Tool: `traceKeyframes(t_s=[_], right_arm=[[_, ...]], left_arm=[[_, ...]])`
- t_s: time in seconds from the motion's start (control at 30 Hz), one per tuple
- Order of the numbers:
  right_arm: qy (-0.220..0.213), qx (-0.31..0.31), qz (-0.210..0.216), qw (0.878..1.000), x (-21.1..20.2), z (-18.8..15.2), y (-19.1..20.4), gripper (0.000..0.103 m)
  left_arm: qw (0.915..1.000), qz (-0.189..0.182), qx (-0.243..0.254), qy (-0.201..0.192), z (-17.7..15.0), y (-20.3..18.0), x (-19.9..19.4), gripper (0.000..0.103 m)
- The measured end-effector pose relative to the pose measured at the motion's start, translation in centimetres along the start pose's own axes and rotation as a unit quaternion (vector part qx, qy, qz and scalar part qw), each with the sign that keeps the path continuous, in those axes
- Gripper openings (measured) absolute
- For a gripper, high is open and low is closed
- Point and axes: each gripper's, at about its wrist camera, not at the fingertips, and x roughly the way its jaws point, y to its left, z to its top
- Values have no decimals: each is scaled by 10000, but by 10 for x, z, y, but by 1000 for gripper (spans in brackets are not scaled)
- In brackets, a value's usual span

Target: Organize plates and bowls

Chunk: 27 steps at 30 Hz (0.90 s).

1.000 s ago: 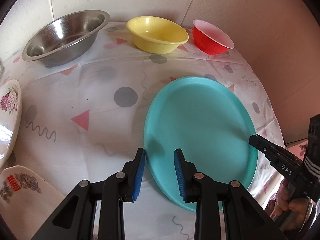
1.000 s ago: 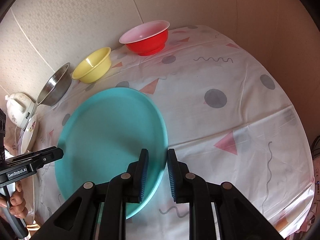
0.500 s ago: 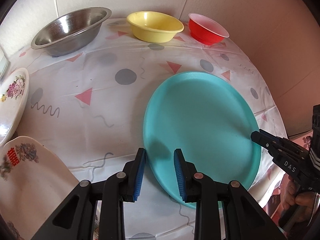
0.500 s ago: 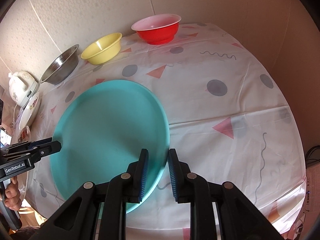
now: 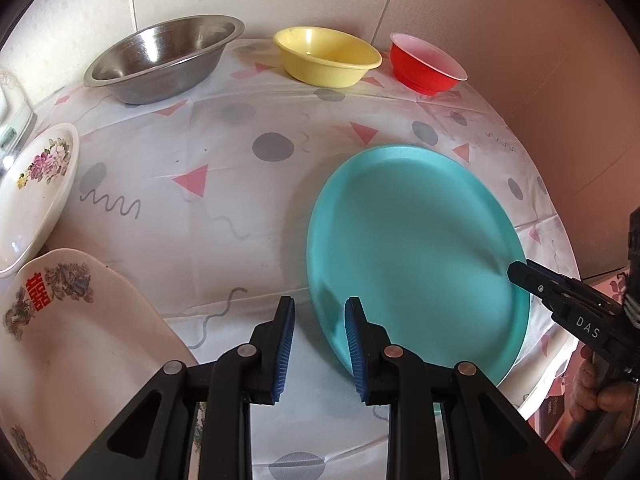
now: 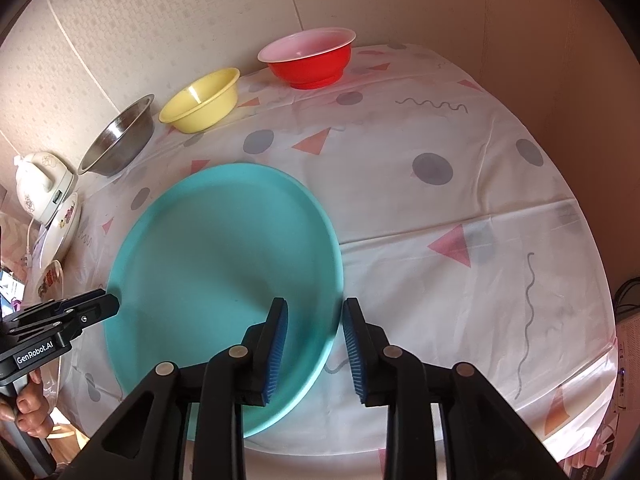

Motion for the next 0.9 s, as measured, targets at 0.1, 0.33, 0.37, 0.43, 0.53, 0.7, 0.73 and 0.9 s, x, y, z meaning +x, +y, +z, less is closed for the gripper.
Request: traceKeyframes(t_s=[0.1,0.33,0.37,0.43,0.53,0.7,0.73,0.9], right_arm=[[6,63,-38,10000,1,1,-1,30],[24,-69,-160,9998,3,2,7,30],[-9,-61,-185,9998,1,2,6,30],[-92,-31,-245,9997,-1,4,5,32],[-222,-11,-335,9992,-6,10,6,33],[-333,-107,-312,9989,-10,16,17,35],[-349,-149,-305,9988,-9,17,21,36],[-360,-341,-196,9986,-7,18,37,36]], left_arm=[[10000,-43,1,-41,-1,1,-1,26],[9999,-85,-6,-145,-3,3,-5,26],[9998,-64,-9,-181,-2,3,-7,26],[9996,-5,-20,-293,-1,5,-11,26],[9991,13,-33,-433,1,8,-18,26],[9987,-8,-140,-490,2,12,-22,26],[9986,-7,-139,-503,2,13,-23,26],[9983,-2,-175,-562,0,15,-25,26]])
